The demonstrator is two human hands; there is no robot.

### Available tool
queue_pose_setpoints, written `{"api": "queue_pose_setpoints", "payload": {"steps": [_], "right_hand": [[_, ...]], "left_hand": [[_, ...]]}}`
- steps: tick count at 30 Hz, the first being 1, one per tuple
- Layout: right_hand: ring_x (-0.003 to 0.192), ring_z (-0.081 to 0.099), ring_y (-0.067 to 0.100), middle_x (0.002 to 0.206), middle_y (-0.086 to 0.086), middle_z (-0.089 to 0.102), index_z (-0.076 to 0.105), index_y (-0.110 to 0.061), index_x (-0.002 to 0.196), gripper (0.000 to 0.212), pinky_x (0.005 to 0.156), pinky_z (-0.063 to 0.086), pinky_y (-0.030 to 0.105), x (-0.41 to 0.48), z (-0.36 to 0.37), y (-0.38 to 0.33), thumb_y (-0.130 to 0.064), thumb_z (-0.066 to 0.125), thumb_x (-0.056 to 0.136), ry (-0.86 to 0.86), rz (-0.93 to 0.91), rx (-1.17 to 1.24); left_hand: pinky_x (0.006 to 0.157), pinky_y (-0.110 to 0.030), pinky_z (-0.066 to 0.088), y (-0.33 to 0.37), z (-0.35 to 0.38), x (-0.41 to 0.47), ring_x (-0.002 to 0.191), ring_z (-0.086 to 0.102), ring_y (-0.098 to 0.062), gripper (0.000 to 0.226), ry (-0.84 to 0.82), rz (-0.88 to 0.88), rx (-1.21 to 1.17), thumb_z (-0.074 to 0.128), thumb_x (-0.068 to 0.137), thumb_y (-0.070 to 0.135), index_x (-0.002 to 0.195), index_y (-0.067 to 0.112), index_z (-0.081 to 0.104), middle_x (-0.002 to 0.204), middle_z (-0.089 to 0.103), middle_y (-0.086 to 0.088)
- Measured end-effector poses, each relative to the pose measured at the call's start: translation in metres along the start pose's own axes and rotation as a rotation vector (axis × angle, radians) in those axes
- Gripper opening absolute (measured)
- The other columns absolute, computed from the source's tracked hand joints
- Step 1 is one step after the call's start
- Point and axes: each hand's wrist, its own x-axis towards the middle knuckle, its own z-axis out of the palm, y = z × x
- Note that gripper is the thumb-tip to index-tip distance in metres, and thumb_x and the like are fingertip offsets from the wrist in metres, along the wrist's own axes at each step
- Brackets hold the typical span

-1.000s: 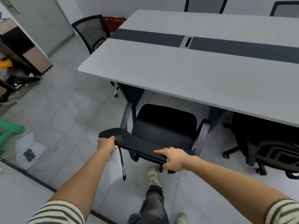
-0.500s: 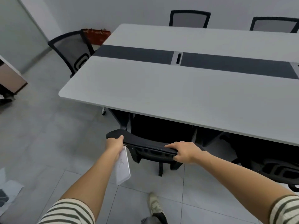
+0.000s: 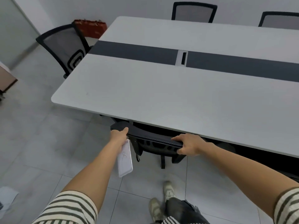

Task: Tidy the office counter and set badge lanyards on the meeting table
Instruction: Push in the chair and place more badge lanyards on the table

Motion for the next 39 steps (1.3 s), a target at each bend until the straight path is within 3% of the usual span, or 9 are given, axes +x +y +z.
{"api": "queue_pose_setpoints", "payload": {"steps": [3, 7, 11, 18, 24, 29, 31, 36, 39], "right_hand": [[0.106, 0.056, 0.017, 0.12, -0.006, 0.057, 0.041, -0.035, 0.143, 0.071, 0.09, 0.05, 0.036, 0.011, -0.002, -0.007, -0.047, 0.058, 0.075, -0.047, -0.05, -0.028], [0.118, 0.052, 0.019, 0.134, -0.004, 0.051, 0.031, -0.032, 0.149, 0.093, 0.098, 0.046, 0.036, 0.029, -0.012, -0.024, -0.057, 0.068, 0.067, -0.168, -0.085, -0.04], [0.128, 0.049, 0.015, 0.145, -0.009, 0.048, 0.033, -0.031, 0.149, 0.087, 0.107, 0.04, 0.033, 0.059, -0.04, -0.07, -0.06, 0.069, 0.075, -0.194, -0.192, 0.065], [0.114, 0.061, 0.015, 0.129, -0.005, 0.063, 0.054, -0.026, 0.135, 0.058, 0.098, 0.049, 0.034, 0.123, -0.073, -0.2, -0.052, 0.064, 0.084, -0.038, -0.417, -0.022], [0.103, 0.064, 0.011, 0.118, -0.004, 0.067, 0.06, -0.022, 0.129, 0.045, 0.091, 0.049, 0.027, 0.181, -0.07, -0.359, -0.044, 0.061, 0.091, -0.029, -0.612, -0.117], [0.089, 0.066, 0.007, 0.096, -0.009, 0.072, 0.071, -0.026, 0.1, 0.039, 0.084, 0.053, 0.032, 0.216, -0.045, -0.494, -0.06, 0.056, 0.089, -0.081, -0.692, 0.028], [0.081, 0.068, 0.005, 0.088, -0.006, 0.072, 0.07, -0.022, 0.088, 0.049, 0.082, 0.055, 0.036, 0.221, -0.034, -0.557, -0.065, 0.047, 0.089, -0.155, -0.726, 0.105], [0.079, 0.07, 0.008, 0.087, -0.006, 0.072, 0.069, -0.032, 0.092, 0.053, 0.08, 0.056, 0.034, 0.245, -0.024, -0.676, -0.079, 0.05, 0.077, -0.239, -0.792, 0.192], [0.072, 0.067, 0.008, 0.081, -0.001, 0.072, 0.07, -0.025, 0.091, 0.034, 0.067, 0.05, 0.026, 0.277, -0.026, -0.738, -0.057, 0.062, 0.084, -0.221, -0.837, 0.168]], "left_hand": [[0.093, -0.041, 0.051, 0.007, -0.007, 0.008, 0.098, 0.067, -0.028, 0.053, -0.021, -0.042, -0.033, 0.062, 0.092, 0.032, 0.128, 0.002, 0.038, 0.102, 0.052, -0.003], [0.056, -0.026, 0.047, 0.01, -0.027, 0.003, 0.063, 0.065, -0.018, 0.04, -0.131, -0.053, -0.04, 0.071, 0.087, 0.03, 0.108, 0.003, 0.049, 0.106, 0.054, -0.009], [0.04, -0.019, 0.042, 0.021, -0.066, 0.003, 0.049, 0.064, -0.011, 0.032, -0.182, -0.061, -0.064, 0.075, 0.084, 0.021, 0.1, 0.001, 0.055, 0.096, 0.061, -0.014], [0.041, -0.016, 0.043, 0.019, -0.192, 0.006, 0.043, 0.059, -0.005, 0.018, 0.023, -0.051, -0.226, 0.078, 0.078, 0.007, 0.09, 0.004, 0.065, 0.074, 0.065, -0.008], [0.058, -0.027, 0.039, -0.001, -0.334, 0.041, 0.059, 0.051, -0.018, 0.011, 0.318, -0.06, -0.506, 0.07, 0.08, -0.002, 0.077, 0.007, 0.064, 0.068, 0.059, -0.01], [0.053, -0.025, 0.039, 0.006, -0.448, 0.075, 0.058, 0.047, -0.019, 0.019, 0.531, -0.041, -0.726, 0.059, 0.088, 0.0, 0.072, 0.011, 0.058, 0.071, 0.053, -0.008], [0.055, -0.028, 0.04, 0.005, -0.503, 0.086, 0.057, 0.044, -0.02, 0.018, 0.601, -0.044, -0.765, 0.057, 0.088, 0.0, 0.074, 0.01, 0.056, 0.07, 0.05, -0.008], [0.056, -0.029, 0.039, 0.007, -0.606, 0.122, 0.057, 0.039, -0.02, 0.02, 0.716, -0.078, -0.83, 0.051, 0.087, -0.001, 0.07, 0.008, 0.048, 0.069, 0.045, -0.009], [0.057, -0.03, 0.041, 0.012, -0.651, 0.153, 0.056, 0.042, -0.021, 0.022, 0.702, -0.079, -0.906, 0.053, 0.088, -0.002, 0.068, 0.007, 0.049, 0.067, 0.046, -0.01]]}}
